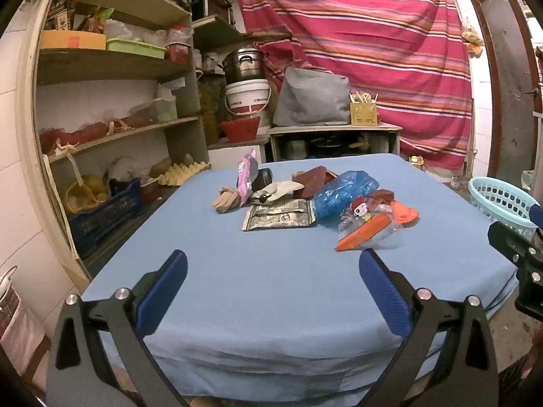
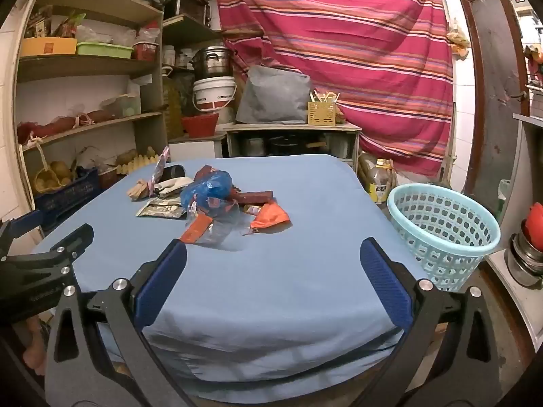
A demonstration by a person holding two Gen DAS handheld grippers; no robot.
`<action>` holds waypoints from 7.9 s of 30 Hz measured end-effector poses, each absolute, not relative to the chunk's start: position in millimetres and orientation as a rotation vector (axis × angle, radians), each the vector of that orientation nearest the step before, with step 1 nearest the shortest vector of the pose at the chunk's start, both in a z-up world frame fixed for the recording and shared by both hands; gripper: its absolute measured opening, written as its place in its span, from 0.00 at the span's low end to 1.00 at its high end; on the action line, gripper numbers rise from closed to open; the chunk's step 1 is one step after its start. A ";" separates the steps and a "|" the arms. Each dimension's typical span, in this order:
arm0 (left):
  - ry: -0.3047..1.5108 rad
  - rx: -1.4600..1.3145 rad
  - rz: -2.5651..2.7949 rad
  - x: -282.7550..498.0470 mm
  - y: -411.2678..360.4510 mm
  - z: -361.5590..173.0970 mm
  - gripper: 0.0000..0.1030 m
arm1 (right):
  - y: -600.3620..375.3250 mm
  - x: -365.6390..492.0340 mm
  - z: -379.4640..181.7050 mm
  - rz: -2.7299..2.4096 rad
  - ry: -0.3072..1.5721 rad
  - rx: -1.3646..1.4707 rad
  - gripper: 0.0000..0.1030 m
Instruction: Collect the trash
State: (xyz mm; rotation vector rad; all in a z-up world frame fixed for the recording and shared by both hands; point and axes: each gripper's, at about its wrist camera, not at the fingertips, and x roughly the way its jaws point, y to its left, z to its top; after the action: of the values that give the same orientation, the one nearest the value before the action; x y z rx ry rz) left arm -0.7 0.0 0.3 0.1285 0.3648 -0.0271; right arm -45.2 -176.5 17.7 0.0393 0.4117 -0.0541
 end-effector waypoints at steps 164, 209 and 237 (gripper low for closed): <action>0.829 0.104 -0.383 245.9 -50.5 -32.4 0.54 | -229.1 155.0 -19.0 -0.143 0.668 0.054 0.96; 0.721 0.118 -0.228 225.1 -27.3 25.9 0.10 | -262.8 147.2 0.8 0.055 0.721 0.142 0.12; 0.843 0.147 -0.301 215.7 -42.3 -29.7 0.50 | -256.8 149.1 -22.5 0.057 0.766 0.145 0.12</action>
State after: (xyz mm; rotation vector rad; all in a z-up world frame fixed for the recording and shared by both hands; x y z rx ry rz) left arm 215.7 -42.3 -29.7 0.1474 0.8430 -0.3011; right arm 149.1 -256.8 -22.5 0.1445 0.7659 0.0567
